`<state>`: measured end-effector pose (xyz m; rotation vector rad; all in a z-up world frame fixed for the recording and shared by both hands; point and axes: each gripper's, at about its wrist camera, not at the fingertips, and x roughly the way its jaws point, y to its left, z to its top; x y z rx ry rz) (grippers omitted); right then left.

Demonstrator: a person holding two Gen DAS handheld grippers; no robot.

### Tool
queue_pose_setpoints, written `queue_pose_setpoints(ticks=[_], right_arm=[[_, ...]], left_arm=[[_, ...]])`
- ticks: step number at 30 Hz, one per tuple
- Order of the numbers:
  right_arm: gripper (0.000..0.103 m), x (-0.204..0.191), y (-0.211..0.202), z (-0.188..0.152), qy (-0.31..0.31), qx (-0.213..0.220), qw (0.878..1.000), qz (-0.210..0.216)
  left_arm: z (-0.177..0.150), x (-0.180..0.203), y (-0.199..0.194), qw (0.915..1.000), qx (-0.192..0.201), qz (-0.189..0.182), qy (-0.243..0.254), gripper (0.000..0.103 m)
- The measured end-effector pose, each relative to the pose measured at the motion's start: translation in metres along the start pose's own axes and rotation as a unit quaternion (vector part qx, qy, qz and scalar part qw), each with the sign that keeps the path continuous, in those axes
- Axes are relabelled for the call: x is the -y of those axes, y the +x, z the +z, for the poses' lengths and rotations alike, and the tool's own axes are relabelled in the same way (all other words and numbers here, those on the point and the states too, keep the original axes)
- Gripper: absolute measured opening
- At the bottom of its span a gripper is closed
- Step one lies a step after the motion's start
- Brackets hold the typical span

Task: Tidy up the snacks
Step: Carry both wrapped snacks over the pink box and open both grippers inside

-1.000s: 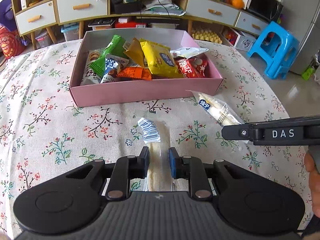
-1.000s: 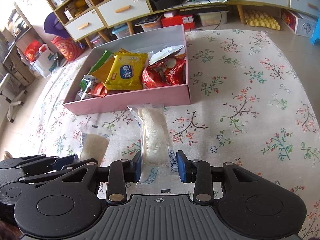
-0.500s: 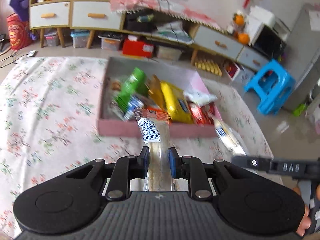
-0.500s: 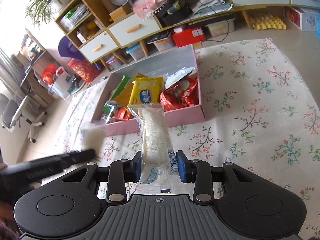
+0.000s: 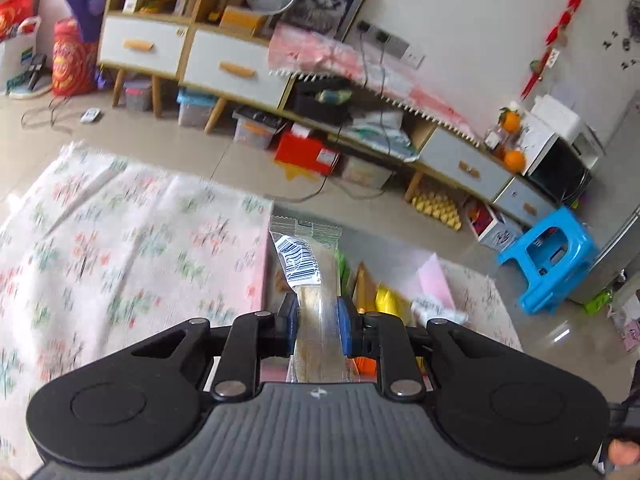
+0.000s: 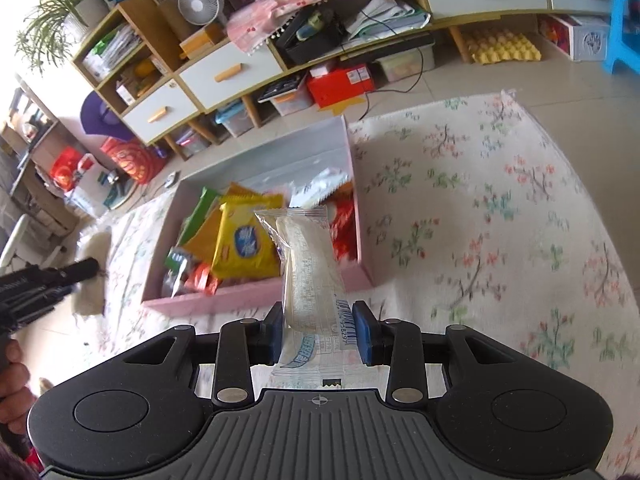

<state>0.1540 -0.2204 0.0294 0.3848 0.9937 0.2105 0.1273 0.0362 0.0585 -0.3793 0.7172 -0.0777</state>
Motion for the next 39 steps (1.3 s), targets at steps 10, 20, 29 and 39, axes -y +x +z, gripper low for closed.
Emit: queue_pose_setpoints(ticks=[10,20,29,39], right_arm=[[0.034,-0.003,0.034,0.039,0.030,0.022,0.999,0.013],[0.037,-0.022,0.059,0.045,0.029,0.038,0.998,0.029],[0.041,-0.021,0.056,0.038,0.033,0.042,0.998,0.035],[0.041,-0.019,0.030,0.038,0.059,0.044,0.996,0.041]], left_arm=[[0.003,-0.001,0.051,0.9987,-0.021,0.004,0.045,0.019],[0.002,-0.006,0.065,0.9979,-0.027,0.016,0.056,0.029],[0.008,-0.017,0.049,0.9995,-0.020,-0.009,0.022,0.034],[0.009,-0.019,0.028,0.9996,-0.008,-0.028,-0.006,0.037]])
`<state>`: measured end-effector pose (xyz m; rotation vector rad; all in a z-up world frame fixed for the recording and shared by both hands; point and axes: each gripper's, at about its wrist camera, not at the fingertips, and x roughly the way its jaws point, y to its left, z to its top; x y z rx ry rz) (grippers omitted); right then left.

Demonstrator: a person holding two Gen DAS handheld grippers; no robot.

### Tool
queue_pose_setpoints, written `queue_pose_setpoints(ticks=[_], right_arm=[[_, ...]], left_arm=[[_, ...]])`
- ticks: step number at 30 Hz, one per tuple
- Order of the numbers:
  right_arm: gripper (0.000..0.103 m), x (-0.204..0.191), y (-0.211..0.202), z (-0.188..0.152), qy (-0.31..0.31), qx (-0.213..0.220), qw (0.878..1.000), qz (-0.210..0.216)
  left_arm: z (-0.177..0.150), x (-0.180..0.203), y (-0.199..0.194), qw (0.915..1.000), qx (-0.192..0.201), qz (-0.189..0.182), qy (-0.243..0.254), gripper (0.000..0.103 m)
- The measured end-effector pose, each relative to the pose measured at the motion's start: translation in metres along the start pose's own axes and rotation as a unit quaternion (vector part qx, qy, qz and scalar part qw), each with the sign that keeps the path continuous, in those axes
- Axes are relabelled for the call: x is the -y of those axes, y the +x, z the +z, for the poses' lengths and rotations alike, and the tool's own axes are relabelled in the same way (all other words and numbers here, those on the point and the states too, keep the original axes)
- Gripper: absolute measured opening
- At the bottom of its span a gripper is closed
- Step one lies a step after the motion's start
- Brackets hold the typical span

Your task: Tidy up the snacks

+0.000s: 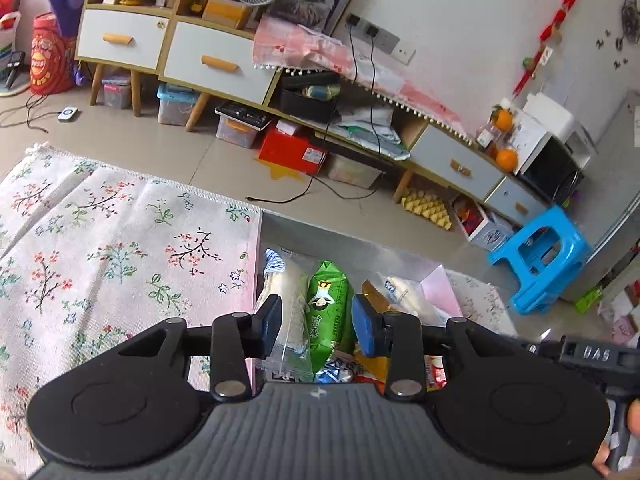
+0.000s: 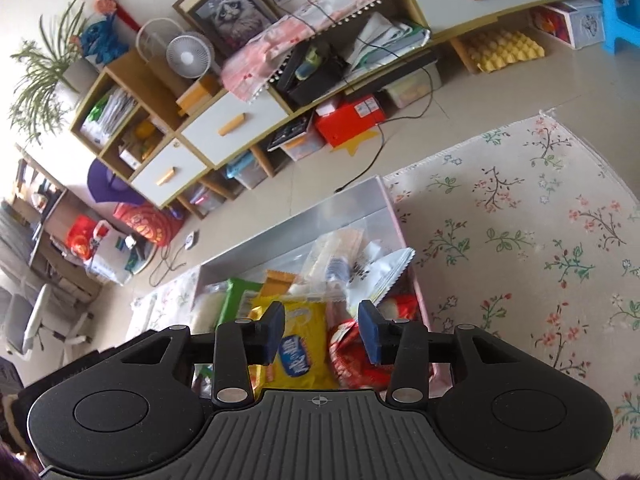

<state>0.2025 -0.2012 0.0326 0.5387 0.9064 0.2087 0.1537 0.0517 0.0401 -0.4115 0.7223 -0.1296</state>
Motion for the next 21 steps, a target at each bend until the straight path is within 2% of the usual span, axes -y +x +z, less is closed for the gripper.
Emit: queue_pose_setpoints(ticks=[2,4,6,7,9,11,15,18,21], right_arm=[[0.041,-0.006,-0.005,-0.008,-0.013,-0.004,1.000,0.000],[0.042,-0.014,-0.007,-0.023,-0.031,-0.015,0.999,0.001],[0.042,-0.024,-0.010,-0.038,-0.059,-0.022,0.998,-0.006],[0.042,-0.031,-0.013,-0.044,-0.078,-0.018,0.997,-0.013],[0.042,-0.045,-0.024,-0.052,-0.121,0.000,0.992,-0.030],[0.042,-0.057,-0.039,-0.059,-0.163,0.024,0.985,-0.051],[0.043,-0.069,-0.071,-0.080,-0.216,0.056,0.972,-0.073],[0.054,-0.073,-0.091,-0.100,-0.237,0.068,0.966,-0.077],[0.055,-0.075,-0.108,-0.125,-0.273,0.084,0.954,-0.093]], left_arm=[[-0.005,0.001,-0.006,0.9998,0.004,0.019,-0.010,0.046],[-0.012,0.009,-0.013,0.9983,0.012,0.056,-0.008,0.060],[-0.022,0.020,-0.021,0.9967,0.021,0.077,0.014,0.062],[-0.026,0.026,-0.024,0.9954,0.028,0.089,0.022,0.067],[-0.036,0.033,-0.032,0.9926,0.039,0.111,0.030,0.073],[-0.046,0.035,-0.045,0.9890,0.045,0.139,0.024,0.074],[-0.070,0.043,-0.068,0.9812,0.055,0.181,0.039,0.098],[-0.087,0.049,-0.078,0.9788,0.051,0.191,0.056,0.099],[-0.101,0.055,-0.084,0.9766,0.048,0.198,0.069,0.102]])
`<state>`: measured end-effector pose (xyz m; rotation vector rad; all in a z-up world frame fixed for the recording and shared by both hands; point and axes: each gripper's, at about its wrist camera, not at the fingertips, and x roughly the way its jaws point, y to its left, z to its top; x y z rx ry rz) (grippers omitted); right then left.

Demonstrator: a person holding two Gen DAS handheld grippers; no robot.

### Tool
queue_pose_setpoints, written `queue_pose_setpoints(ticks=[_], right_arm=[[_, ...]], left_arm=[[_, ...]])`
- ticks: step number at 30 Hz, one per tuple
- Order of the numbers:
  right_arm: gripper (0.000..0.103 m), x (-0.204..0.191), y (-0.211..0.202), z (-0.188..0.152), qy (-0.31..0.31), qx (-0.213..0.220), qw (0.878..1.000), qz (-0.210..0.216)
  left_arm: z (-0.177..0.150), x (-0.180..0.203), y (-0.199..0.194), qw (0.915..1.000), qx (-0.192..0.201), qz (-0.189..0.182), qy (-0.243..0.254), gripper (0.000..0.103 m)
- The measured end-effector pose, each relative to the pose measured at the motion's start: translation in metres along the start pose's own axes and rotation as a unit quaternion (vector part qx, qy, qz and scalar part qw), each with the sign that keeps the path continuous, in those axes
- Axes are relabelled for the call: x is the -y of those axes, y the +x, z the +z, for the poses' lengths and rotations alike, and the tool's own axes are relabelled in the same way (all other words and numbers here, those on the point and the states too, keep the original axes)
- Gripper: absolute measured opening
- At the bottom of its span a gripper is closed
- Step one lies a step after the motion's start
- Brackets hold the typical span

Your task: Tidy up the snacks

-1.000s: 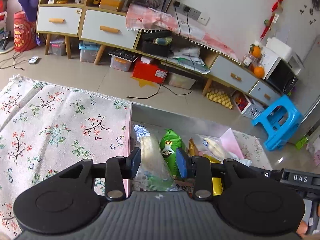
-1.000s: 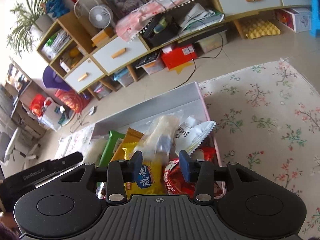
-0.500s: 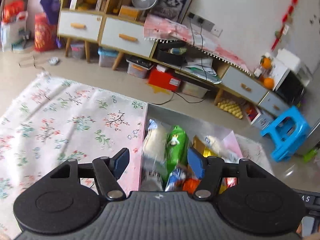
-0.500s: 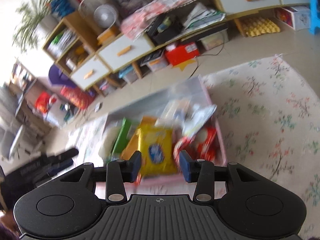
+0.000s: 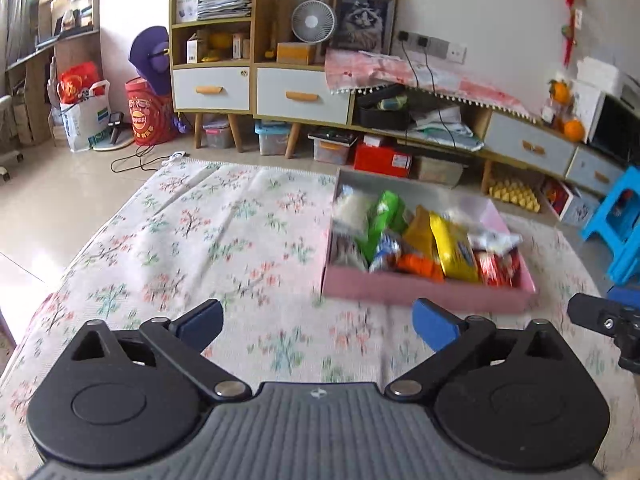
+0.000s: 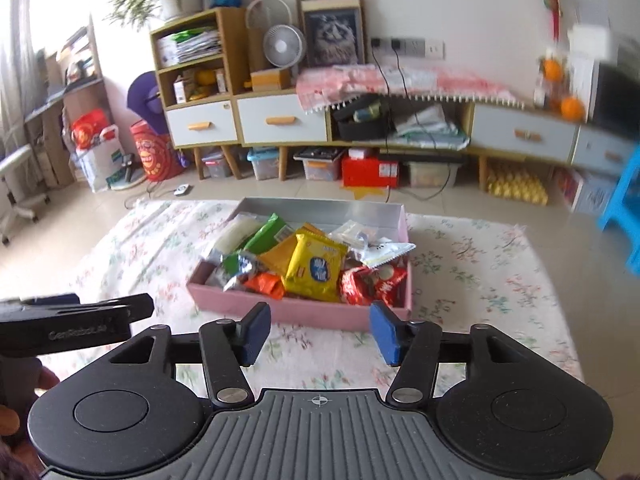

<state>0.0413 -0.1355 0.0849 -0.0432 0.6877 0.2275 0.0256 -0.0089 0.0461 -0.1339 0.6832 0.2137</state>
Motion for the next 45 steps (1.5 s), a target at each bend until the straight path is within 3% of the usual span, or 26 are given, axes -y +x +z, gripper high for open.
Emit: queue_pose_setpoints(ticks=[3,6,7,10,14,18,21,26,31,38,45], right_arm=[[0.055,-0.007,-0.015,-0.015,-0.013,0.004,1.000,-0.003],[0.056,-0.008,-0.028,-0.029,0.008,-0.005,1.000,0.012],[0.058,-0.008,-0.034,-0.035,0.014,-0.006,1.000,0.014],[0.077,-0.008,-0.052,-0.049,0.025,0.009,1.000,0.003],[0.082,-0.001,-0.072,-0.067,0.048,0.026,0.998,-0.023],[0.083,0.010,-0.078,-0.079,0.096,0.015,0.995,-0.020],[0.085,0.009,-0.080,-0.088,0.095,0.008,0.995,-0.025],[0.086,-0.003,-0.082,-0.093,0.071,0.010,0.997,-0.010],[0.096,-0.006,-0.082,-0.091,0.057,0.025,0.998,-0.010],[0.098,-0.002,-0.072,-0.091,0.070,0.013,0.997,0.009],[0.103,0.000,-0.068,-0.093,0.082,0.019,0.996,0.018]], left_arm=[[-0.010,0.005,-0.011,0.9997,-0.011,0.011,0.019,0.102],[-0.022,0.010,-0.030,0.9993,0.005,0.007,0.036,0.102],[-0.025,0.011,-0.036,0.9990,0.010,0.005,0.042,0.102],[-0.034,0.017,-0.048,0.9984,0.022,0.001,0.051,0.102],[-0.041,0.024,-0.057,0.9981,0.027,-0.010,0.054,0.102],[-0.047,0.032,-0.061,0.9967,0.036,-0.011,0.073,0.102],[-0.053,0.033,-0.064,0.9962,0.039,-0.013,0.077,0.102],[-0.060,0.035,-0.066,0.9957,0.041,-0.020,0.080,0.102],[-0.063,0.032,-0.065,0.9966,0.039,-0.024,0.069,0.102],[-0.063,0.028,-0.059,0.9972,0.020,-0.037,0.062,0.102],[-0.061,0.024,-0.067,0.9966,0.043,-0.030,0.064,0.102]])
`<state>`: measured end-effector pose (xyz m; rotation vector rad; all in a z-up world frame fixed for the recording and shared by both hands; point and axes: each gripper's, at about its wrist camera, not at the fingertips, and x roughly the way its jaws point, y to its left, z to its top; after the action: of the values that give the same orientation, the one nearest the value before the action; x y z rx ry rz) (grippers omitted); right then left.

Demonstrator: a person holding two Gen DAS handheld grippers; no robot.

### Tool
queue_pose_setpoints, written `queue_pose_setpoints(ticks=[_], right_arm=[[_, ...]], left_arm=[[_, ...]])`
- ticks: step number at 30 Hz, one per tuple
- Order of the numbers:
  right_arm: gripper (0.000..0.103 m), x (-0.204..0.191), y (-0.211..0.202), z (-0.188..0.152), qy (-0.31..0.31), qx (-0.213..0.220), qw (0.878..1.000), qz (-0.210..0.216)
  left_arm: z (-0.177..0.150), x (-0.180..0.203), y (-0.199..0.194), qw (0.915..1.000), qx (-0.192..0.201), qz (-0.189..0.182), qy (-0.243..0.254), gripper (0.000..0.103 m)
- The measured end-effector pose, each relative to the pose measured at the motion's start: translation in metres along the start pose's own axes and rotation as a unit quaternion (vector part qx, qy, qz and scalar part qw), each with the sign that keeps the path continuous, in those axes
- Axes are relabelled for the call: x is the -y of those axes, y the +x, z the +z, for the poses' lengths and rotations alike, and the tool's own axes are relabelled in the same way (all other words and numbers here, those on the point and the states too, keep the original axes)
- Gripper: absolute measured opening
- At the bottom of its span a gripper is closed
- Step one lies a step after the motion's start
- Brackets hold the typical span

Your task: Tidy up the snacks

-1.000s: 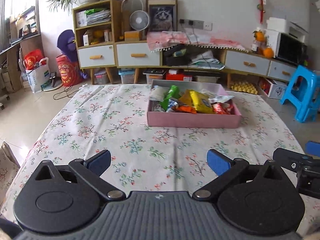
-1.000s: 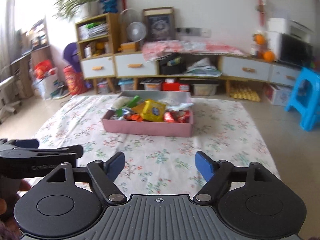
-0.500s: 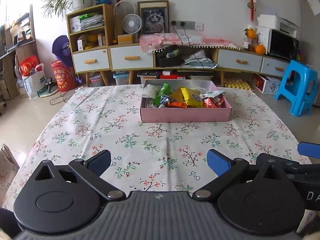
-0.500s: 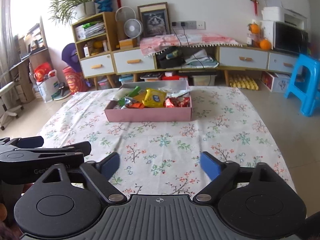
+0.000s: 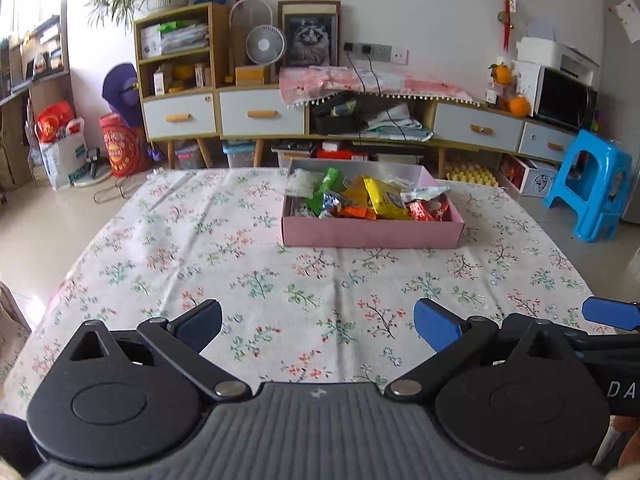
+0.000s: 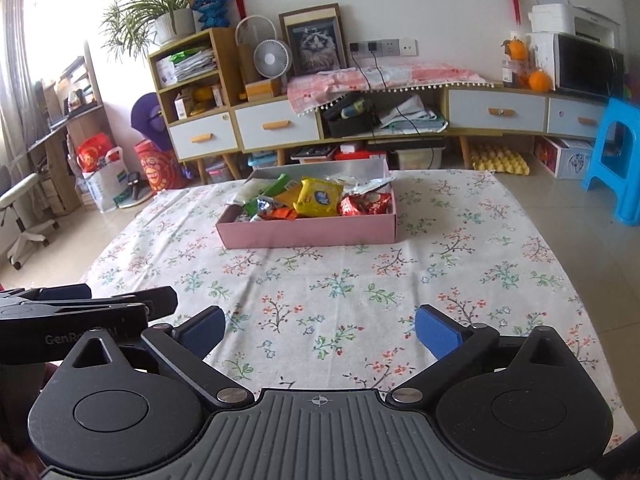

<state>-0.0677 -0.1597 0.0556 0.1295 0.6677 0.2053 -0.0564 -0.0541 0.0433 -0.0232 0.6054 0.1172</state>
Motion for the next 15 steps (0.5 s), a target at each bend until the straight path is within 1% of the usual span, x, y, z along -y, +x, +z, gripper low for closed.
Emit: queue_pose_setpoints(ticks=[3,8,15], right_arm=[[0.103,-0.0003,0.0040,-0.0005,-0.002,-0.007,1.000,-0.004],[0.103,-0.0007,0.0056,-0.0006,-0.003,-0.010,1.000,-0.003],[0.103,-0.0021,0.0077,-0.0025,-0.003,-0.013,1.000,-0.005]], left_arm=[[0.0003,-0.0003,0.0023,1.0000,-0.003,0.004,0.004,0.102],[0.0016,-0.0045,0.0063,0.9998,-0.018,-0.005,-0.007,0.102],[0.0009,-0.0048,0.0061,0.9997,-0.022,-0.001,-0.007,0.102]])
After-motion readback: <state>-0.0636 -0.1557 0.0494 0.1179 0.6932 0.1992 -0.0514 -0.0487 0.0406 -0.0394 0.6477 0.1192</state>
